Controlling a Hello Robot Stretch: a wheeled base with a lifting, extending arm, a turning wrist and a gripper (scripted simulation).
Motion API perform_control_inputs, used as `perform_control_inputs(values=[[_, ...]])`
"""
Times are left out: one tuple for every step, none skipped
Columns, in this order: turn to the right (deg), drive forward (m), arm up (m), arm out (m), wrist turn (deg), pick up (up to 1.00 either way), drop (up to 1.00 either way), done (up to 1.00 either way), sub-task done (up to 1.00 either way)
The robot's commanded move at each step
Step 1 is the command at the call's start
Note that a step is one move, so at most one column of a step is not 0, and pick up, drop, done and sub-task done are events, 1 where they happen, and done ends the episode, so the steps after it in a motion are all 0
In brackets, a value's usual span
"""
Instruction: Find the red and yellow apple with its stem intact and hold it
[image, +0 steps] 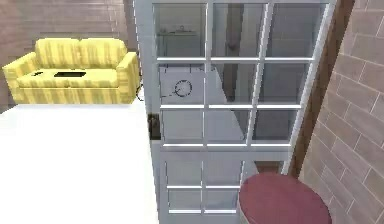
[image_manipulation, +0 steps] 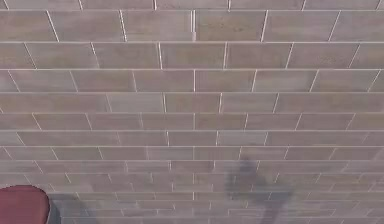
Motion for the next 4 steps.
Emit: perform_control_inputs(values=[[-39.0, 0.00, 0.00, 0.00, 0.0, 0.00, 0.00, 0.00, 0.00], [0.0, 1.00, 0.00, 0.00, 0.0, 0.00, 0.00, 0.00, 0.00], [-3.0, 0.00, 0.00, 0.00, 0.0, 0.00, 0.00, 0.00, 0.00], [0.0, 0.15, 0.00, 0.00, 0.0, 0.00, 0.00, 0.00, 0.00]])
